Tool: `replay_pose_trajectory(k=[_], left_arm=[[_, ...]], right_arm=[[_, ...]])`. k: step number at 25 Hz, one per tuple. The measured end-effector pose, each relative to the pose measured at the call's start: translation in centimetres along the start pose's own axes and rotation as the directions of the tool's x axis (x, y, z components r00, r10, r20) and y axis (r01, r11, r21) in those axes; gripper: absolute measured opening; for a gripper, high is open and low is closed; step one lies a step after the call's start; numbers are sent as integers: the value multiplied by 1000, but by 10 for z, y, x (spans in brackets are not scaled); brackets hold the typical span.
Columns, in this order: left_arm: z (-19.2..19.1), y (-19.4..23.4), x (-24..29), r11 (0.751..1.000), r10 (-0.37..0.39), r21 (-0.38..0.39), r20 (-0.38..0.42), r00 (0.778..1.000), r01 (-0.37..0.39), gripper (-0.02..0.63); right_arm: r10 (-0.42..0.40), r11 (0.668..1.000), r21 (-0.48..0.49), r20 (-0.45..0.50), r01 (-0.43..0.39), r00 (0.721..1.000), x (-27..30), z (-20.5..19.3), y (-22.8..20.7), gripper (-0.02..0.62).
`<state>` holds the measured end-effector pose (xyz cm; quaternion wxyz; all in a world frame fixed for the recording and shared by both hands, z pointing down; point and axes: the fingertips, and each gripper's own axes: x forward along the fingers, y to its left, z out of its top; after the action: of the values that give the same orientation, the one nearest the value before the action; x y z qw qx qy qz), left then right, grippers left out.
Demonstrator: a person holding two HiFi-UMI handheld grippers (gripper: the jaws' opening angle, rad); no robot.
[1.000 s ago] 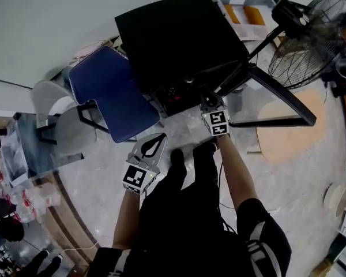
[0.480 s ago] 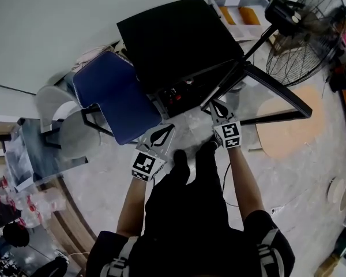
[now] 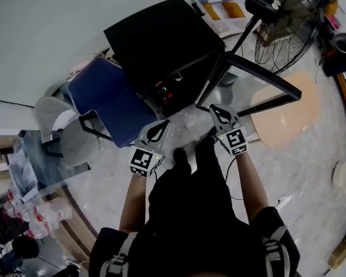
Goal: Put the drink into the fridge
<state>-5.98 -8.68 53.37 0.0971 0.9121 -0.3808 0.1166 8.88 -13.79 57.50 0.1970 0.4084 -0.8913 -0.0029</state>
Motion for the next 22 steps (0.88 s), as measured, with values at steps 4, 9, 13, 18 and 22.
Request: replay_pose_trajectory(k=[4, 9, 13, 18, 22], left_arm=[[6, -4, -3, 1000, 0, 16, -1, 1000, 0, 0], [13, -10, -9, 999, 11, 37, 7, 1000, -12, 0], [17, -11, -14, 999, 22, 46, 15, 1000, -22, 0], [15, -10, -18, 998, 31, 46, 11, 999, -31, 0], [18, -8, -18, 998, 32, 49, 15, 999, -33, 0]], right_arm=[[-14, 1000, -1, 18, 14, 1000, -14, 6, 0, 2], [-44, 998, -34, 7, 44, 999, -27, 3, 0, 2], [-55, 998, -21, 4, 55, 998, -36, -1, -3, 2], [-68, 998, -1, 0, 68, 998, -47, -7, -5, 2], [-79, 997, 10, -17, 79, 997, -52, -16, -9, 2]])
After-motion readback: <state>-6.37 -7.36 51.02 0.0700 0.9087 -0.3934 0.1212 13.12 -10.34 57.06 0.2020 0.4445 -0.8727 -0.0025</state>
